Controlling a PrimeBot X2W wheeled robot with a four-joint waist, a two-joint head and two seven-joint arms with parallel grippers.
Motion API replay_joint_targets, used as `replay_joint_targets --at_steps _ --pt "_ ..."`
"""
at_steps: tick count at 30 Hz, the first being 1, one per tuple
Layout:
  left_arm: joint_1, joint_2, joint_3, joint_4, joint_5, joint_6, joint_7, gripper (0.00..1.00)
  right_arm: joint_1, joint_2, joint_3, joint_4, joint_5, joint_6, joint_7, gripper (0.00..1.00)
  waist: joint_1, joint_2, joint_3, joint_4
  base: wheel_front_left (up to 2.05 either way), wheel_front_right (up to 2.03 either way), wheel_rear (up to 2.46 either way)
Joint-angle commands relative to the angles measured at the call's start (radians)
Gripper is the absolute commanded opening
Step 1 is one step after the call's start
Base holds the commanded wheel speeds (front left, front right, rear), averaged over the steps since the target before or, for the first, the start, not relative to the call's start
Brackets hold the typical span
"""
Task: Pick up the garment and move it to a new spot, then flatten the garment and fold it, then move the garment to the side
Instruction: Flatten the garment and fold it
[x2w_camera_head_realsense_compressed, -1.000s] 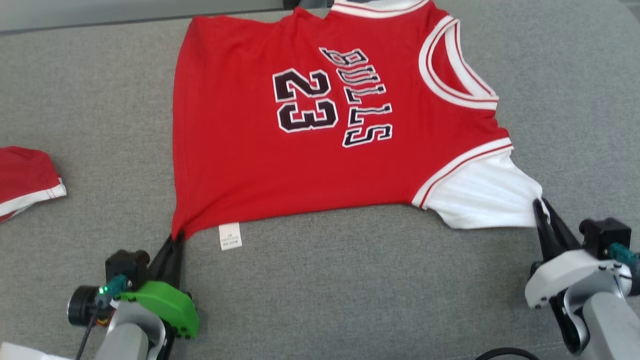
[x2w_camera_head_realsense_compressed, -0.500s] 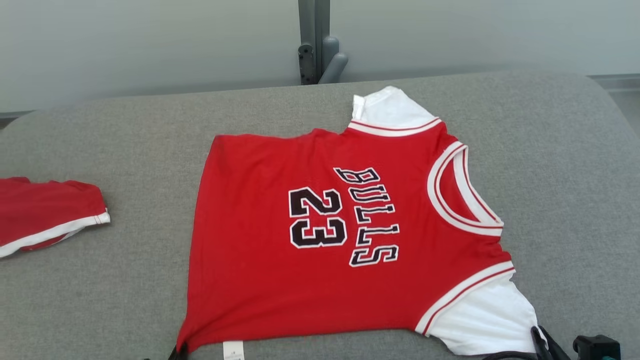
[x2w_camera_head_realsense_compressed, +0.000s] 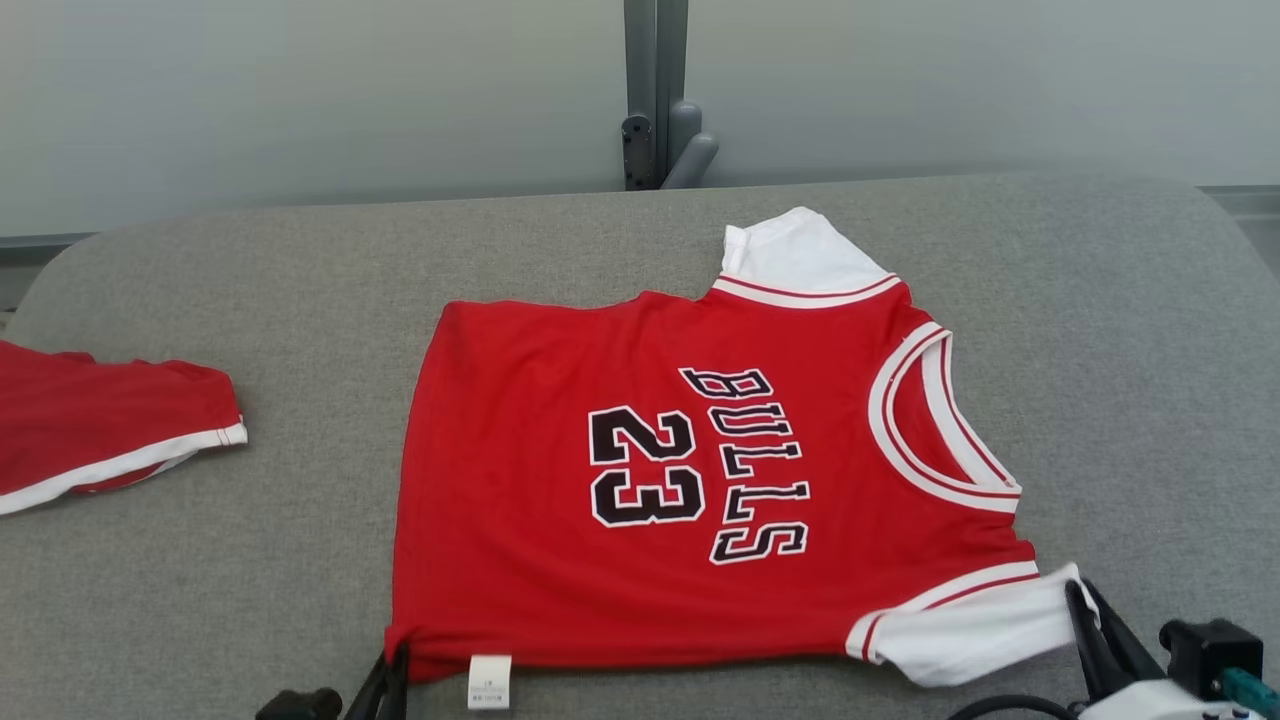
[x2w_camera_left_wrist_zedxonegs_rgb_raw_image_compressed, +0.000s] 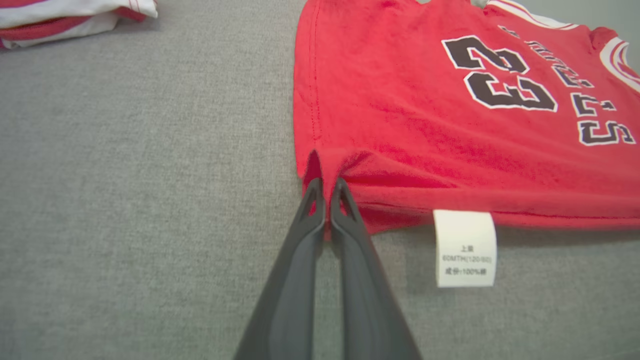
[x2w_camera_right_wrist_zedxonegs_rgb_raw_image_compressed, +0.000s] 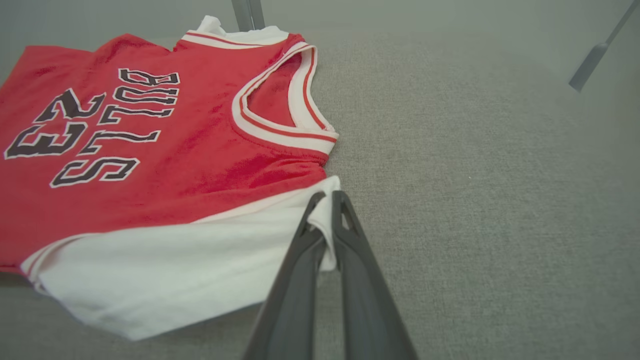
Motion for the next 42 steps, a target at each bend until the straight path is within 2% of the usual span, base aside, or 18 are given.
replay_joint_targets --at_steps 1,6,13,25,34,35,36,37,38,42 --pt "-0.038 0.008 -0.013 -0.029 -0.002 0.003 0.001 0.0 -0.034 -0.005 -0.004 -0.028 -0.004 -0.002 -0.003 0.0 0.0001 0.0002 0.014 0.001 0.0 0.0 0.0" --pt "-0.11 0.015 -0.038 -0.077 -0.005 0.003 0.001 0.0 -0.133 -0.005 -0.001 -0.052 -0.01 -0.002 -0.003 0.0 0.0001 0.0002 0.045 0.011 0.0 0.0 0.0" --pt "-0.225 0.017 -0.025 -0.062 0.01 0.003 0.001 0.0 -0.306 -0.016 0.004 -0.006 -0.045 -0.002 -0.003 0.0 0.0001 0.0002 0.128 0.027 0.0 0.0 0.0" --pt "-0.379 0.009 -0.049 -0.01 0.037 0.003 0.001 0.0 -0.483 -0.027 -0.015 0.105 -0.104 -0.002 -0.003 0.0 0.0001 0.0002 0.249 0.052 0.0 0.0 0.0" --pt "-0.449 -0.006 -0.022 -0.006 0.07 0.003 0.001 0.0 -0.563 -0.008 -0.036 0.143 -0.131 -0.002 -0.003 0.0 0.0001 0.0002 0.304 0.06 0.0 0.0 0.0" --pt "-0.451 -0.007 -0.017 -0.006 0.073 0.003 0.001 0.05 -0.569 -0.005 -0.042 0.148 -0.13 -0.002 -0.003 0.0 0.0001 0.0002 0.307 0.06 0.0 0.0 0.0" --pt "-0.455 -0.008 -0.011 -0.007 0.079 0.003 0.001 0.21 -0.575 -0.003 -0.051 0.148 -0.131 -0.002 -0.003 0.0 0.0001 0.0002 0.309 0.06 0.0 0.0 0.0" --pt "-0.458 -0.008 -0.003 -0.013 0.084 0.007 0.001 0.56 -0.578 0.0 -0.062 0.147 -0.135 -0.002 -0.003 0.84 0.0001 0.0002 0.31 0.06 0.0 0.0 0.0" --pt "-0.458 -0.009 0.005 -0.023 0.091 0.014 0.001 1.0 -0.58 0.006 -0.075 0.14 -0.14 -0.002 -0.003 1.0 0.0001 0.0002 0.309 0.059 0.0 0.0 0.0" --pt "-0.428 -0.015 0.029 -0.068 0.115 0.037 0.001 1.0 -0.555 0.026 -0.124 0.076 -0.17 -0.002 -0.003 1.0 0.0001 0.0002 0.295 0.057 0.0 0.0 0.0"
